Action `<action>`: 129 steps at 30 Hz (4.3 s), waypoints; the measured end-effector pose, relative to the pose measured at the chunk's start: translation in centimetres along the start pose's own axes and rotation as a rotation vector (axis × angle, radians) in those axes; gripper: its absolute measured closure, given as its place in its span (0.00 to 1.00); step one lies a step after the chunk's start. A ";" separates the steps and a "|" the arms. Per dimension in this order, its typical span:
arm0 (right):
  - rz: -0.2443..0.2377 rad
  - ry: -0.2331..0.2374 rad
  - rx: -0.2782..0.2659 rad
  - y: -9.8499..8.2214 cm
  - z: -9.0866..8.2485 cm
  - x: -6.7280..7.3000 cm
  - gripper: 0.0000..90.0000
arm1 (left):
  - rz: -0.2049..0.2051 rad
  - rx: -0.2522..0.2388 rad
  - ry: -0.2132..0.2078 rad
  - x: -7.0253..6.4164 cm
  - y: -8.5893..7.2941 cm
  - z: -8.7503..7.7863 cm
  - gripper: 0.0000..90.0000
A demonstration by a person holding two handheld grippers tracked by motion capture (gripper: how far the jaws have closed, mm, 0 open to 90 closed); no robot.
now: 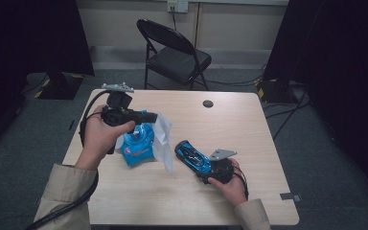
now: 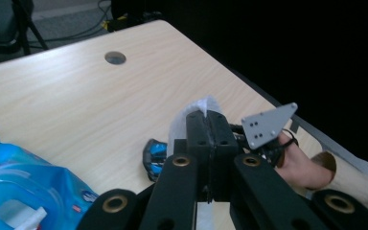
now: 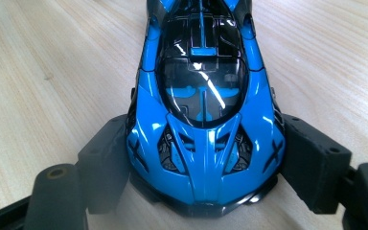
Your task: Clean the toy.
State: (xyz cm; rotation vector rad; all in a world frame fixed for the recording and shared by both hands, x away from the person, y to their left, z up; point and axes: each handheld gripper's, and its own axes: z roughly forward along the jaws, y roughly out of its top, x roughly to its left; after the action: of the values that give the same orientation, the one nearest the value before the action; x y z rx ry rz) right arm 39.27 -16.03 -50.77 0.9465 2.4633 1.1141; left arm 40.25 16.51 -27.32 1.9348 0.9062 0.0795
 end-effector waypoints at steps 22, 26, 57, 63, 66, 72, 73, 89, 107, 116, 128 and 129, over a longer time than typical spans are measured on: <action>-0.002 0.002 0.001 0.1 0.1 0.0 0.28 | -0.071 0.226 0.014 2.3 -14.1 10.6 0.99; -0.002 0.002 0.001 0.1 0.1 0.0 0.28 | -0.062 0.240 0.037 3.2 -15.8 11.9 0.93; -0.003 -0.001 0.000 0.0 0.0 0.0 0.28 | 0.025 0.156 0.045 1.6 -15.3 13.1 0.95; -0.004 -0.001 -0.001 0.0 0.1 0.0 0.28 | 0.059 0.110 0.009 0.0 -12.4 14.6 0.95; -0.004 -0.001 -0.001 0.0 0.1 0.0 0.28 | 0.107 0.137 0.008 -1.0 -11.2 16.0 0.95; -0.004 -0.001 -0.001 0.0 0.1 0.0 0.28 | 0.140 0.195 -0.025 -2.3 -10.6 19.4 0.94; -0.003 -0.001 0.000 0.0 0.1 0.0 0.28 | 0.147 0.203 -0.029 -2.4 -10.6 19.8 0.94; -0.006 -0.001 -0.001 0.0 0.0 0.0 0.29 | 0.181 0.230 -0.033 -2.9 -11.5 21.5 0.94; -0.005 -0.001 -0.002 0.0 0.0 0.0 0.29 | 0.165 0.227 0.058 -0.4 -11.4 19.8 0.94; -0.006 -0.004 -0.002 0.0 0.0 0.0 0.29 | 0.121 0.233 0.087 1.3 -11.6 19.0 0.94; -0.006 -0.003 -0.002 0.0 0.0 0.0 0.29 | 0.087 0.205 0.085 1.9 -11.7 18.7 0.94; -0.006 -0.003 -0.002 0.0 0.0 0.0 0.29 | 0.086 0.207 0.083 1.9 -11.6 18.7 0.94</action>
State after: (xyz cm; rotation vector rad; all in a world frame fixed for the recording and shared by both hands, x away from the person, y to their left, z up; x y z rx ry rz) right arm 39.25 -15.99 -50.78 0.9395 2.4605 1.1121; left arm 42.80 6.94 -47.09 2.1766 0.9149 0.1216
